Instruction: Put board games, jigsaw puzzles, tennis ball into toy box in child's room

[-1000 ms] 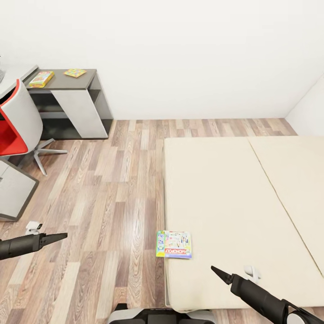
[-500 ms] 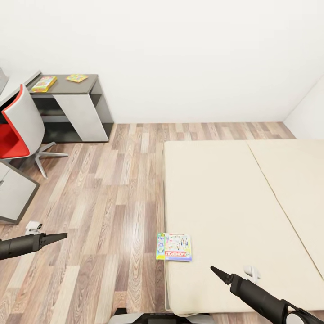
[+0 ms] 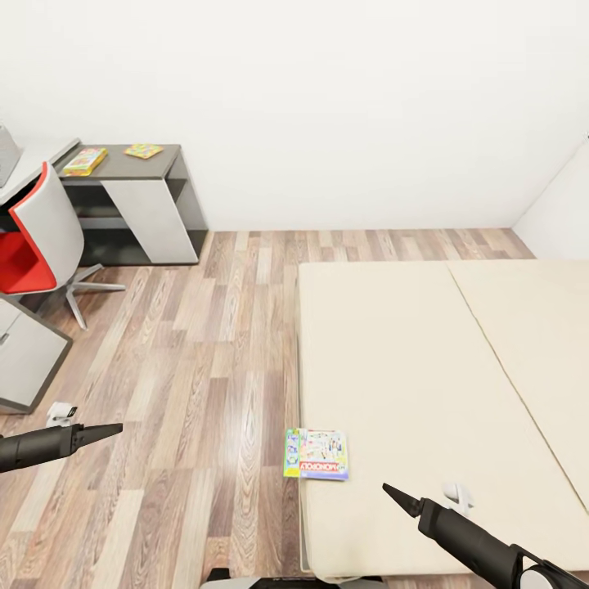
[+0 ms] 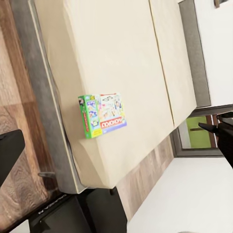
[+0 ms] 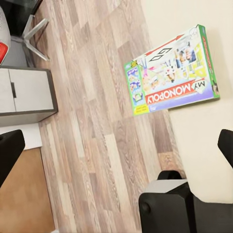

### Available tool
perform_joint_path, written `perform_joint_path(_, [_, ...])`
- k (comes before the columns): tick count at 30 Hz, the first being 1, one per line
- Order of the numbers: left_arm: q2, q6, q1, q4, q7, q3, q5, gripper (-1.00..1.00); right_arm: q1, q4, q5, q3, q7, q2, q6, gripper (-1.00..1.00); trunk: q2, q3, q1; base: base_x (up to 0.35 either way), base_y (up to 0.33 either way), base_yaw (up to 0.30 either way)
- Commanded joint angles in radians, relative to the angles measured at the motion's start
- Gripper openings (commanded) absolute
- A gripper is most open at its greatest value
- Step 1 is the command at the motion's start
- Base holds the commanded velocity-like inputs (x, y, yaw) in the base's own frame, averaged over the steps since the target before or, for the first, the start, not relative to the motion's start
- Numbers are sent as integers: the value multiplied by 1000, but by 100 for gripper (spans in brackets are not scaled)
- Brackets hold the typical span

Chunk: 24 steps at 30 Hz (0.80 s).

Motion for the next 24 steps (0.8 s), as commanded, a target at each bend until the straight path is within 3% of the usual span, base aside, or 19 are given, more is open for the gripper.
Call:
perform_joint_path(1, [0, 11, 0, 0, -4, 0, 0, 100, 0, -1, -3, -1, 1, 0, 6, 100, -2, 0, 1, 0, 0, 0])
perform_joint_path(24, [0, 11, 0, 0, -4, 0, -2, 100, 0, -1, -3, -1, 0, 0, 6, 100, -2, 38, 1, 0, 0, 0])
